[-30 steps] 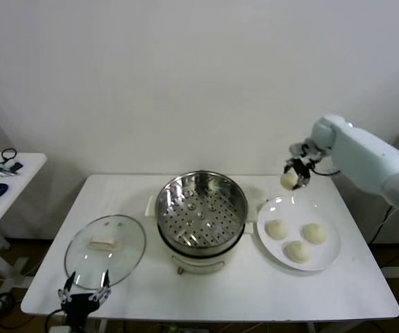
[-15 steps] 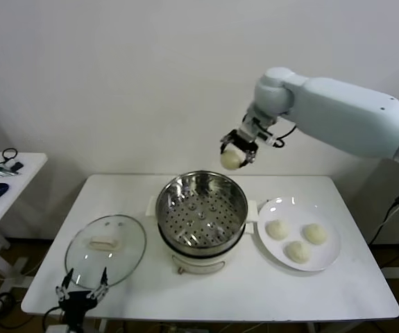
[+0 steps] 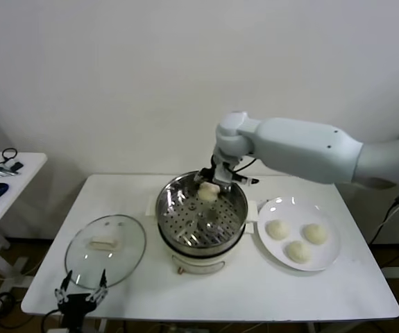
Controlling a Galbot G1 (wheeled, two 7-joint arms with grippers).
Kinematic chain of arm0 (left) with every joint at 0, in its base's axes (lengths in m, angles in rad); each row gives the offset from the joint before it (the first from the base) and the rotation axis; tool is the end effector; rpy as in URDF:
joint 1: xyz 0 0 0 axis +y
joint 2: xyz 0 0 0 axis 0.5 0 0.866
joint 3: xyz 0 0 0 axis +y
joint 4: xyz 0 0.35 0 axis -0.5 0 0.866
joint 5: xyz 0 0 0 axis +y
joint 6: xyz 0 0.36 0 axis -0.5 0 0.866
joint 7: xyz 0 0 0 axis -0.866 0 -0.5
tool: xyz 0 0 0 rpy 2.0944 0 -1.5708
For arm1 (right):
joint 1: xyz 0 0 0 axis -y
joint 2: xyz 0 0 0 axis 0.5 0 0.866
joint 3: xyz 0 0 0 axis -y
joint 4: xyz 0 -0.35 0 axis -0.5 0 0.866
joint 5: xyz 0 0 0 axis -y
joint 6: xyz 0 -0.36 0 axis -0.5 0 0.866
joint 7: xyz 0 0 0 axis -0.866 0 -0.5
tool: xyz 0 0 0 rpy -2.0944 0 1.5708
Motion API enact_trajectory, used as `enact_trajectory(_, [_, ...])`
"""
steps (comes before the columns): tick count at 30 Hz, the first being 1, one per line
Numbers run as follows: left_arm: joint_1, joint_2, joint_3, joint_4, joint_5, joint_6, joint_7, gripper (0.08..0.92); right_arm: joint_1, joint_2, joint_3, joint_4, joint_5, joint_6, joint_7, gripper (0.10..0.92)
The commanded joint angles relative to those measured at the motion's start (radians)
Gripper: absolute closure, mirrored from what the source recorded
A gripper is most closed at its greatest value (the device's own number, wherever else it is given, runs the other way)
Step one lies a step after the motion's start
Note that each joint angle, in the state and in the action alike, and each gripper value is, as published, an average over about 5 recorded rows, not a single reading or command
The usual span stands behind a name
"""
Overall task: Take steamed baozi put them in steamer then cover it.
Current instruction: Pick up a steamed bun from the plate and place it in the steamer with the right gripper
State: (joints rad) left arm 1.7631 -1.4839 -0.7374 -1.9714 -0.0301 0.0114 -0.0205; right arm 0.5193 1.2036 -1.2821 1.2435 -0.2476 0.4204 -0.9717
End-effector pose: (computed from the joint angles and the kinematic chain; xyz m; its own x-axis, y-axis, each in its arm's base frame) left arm 0.1114 0.0883 -0.3656 -0.9390 -0.1823 0.2917 -0.1330 0.9745 0.1810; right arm 0.5534 0.1422 -0.0817 -0.2330 -0.2100 0.9495 -0.1566 -0.9556 -0.2497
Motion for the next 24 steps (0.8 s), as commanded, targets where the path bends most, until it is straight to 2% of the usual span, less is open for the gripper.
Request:
enact_trajectory(1, [0.000,-0.002,-0.001,0.007,0.010,-0.010,0.000,0.177,-0.111,0.054,0.045,-0.111,-0.133,0.048,0.040,0.321])
enact_trajectory(12, [-0.012,-0.004,0.000,0.024,0.008,-0.012,-0.001,0.177,-0.118,0.111,0.052,-0.243,-0.127,0.089,0.028,0.320])
enact_trajectory(20, [-0.022,-0.003,-0.002,0.030,0.006,-0.009,-0.002,0.177,-0.112,0.120,0.053,-0.259,-0.092,0.099,0.043,0.209])
enact_trajectory(24, [-0.024,-0.003,-0.003,0.030,0.006,-0.008,-0.003,0.177,-0.046,0.090,0.035,-0.210,0.029,0.082,-0.009,0.203])
